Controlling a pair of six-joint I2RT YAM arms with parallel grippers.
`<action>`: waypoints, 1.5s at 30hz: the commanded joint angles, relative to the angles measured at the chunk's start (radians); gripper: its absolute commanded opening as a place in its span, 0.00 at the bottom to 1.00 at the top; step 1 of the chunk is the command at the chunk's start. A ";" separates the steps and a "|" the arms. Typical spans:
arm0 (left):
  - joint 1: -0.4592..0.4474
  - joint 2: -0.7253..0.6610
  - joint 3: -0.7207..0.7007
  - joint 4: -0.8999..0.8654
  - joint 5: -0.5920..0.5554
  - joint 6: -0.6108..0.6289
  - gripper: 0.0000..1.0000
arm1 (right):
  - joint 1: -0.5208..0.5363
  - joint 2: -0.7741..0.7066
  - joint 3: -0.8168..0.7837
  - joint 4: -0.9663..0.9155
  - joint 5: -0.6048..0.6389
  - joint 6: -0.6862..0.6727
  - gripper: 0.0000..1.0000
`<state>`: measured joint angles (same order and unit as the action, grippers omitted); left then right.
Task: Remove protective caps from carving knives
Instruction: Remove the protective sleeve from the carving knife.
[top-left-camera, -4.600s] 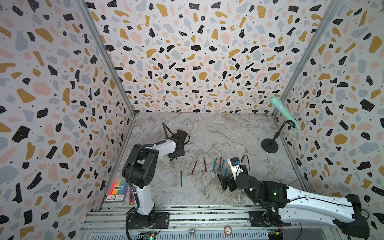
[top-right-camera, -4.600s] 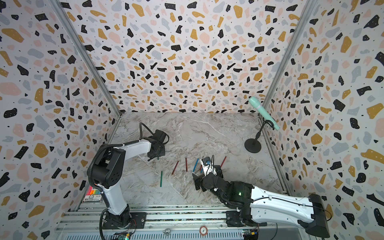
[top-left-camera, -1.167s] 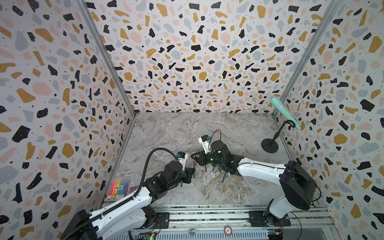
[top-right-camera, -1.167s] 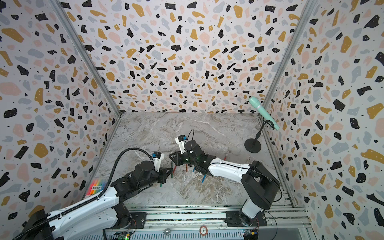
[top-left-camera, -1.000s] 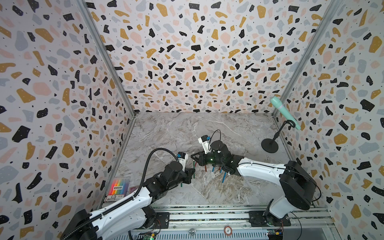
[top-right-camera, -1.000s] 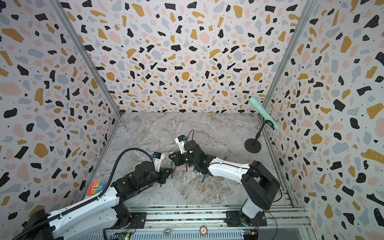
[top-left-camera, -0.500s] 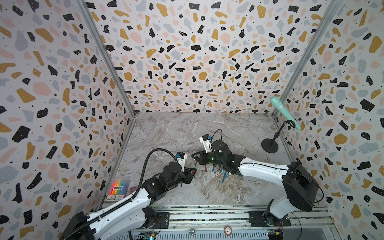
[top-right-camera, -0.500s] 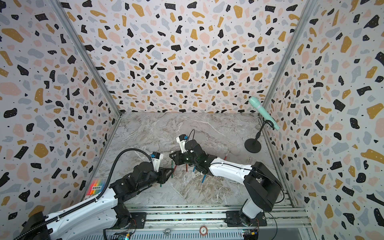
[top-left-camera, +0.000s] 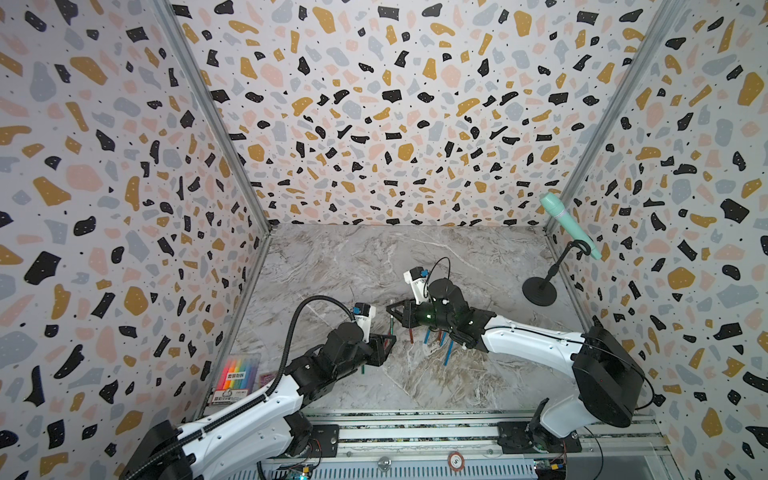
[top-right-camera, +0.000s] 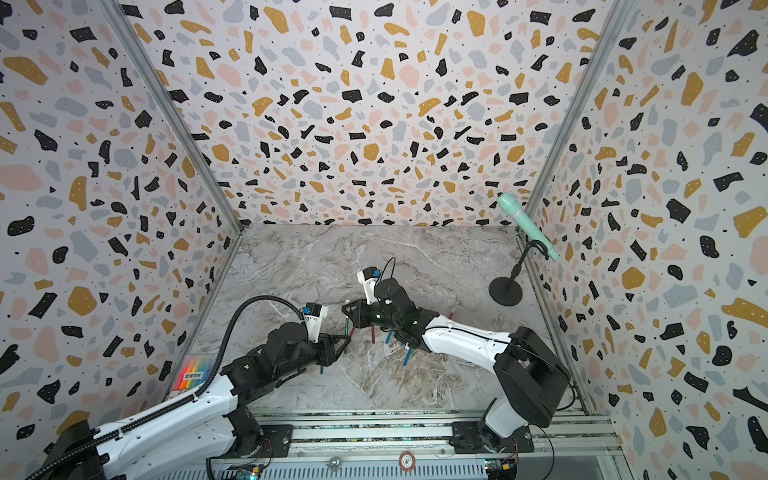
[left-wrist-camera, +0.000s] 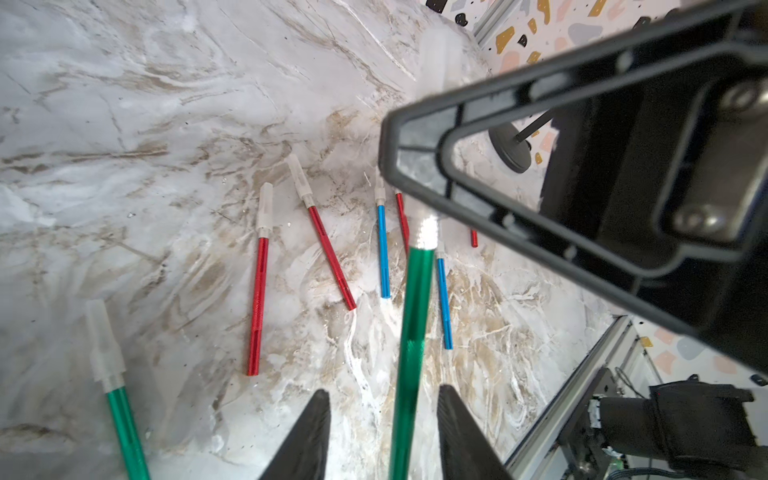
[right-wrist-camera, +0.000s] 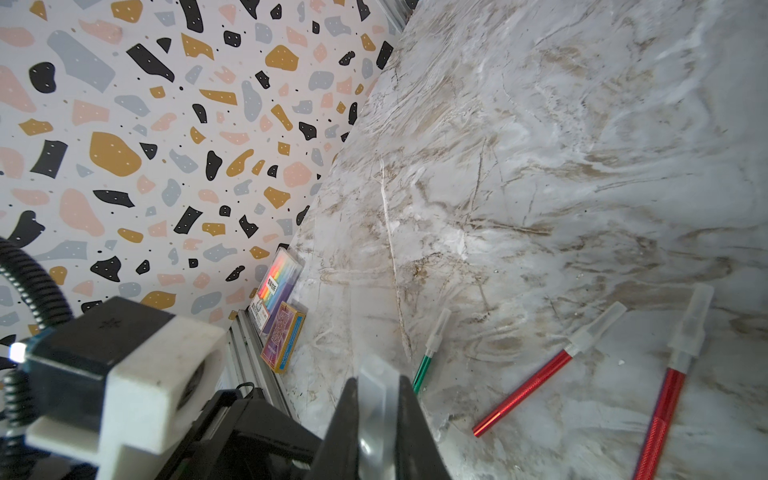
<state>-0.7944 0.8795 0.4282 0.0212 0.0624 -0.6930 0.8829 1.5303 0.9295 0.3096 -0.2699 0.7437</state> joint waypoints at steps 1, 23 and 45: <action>-0.003 -0.002 -0.013 0.080 0.033 -0.021 0.38 | 0.006 -0.006 0.003 0.037 -0.020 0.019 0.00; -0.003 0.012 -0.033 0.081 0.016 -0.023 0.10 | 0.031 0.007 -0.001 0.068 -0.054 0.028 0.00; -0.008 -0.057 -0.198 0.083 -0.035 -0.103 0.00 | -0.073 -0.031 0.120 -0.087 -0.055 -0.061 0.00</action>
<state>-0.8127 0.8265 0.2787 0.2058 0.0963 -0.7258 0.8600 1.5417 0.9794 0.2375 -0.3790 0.7292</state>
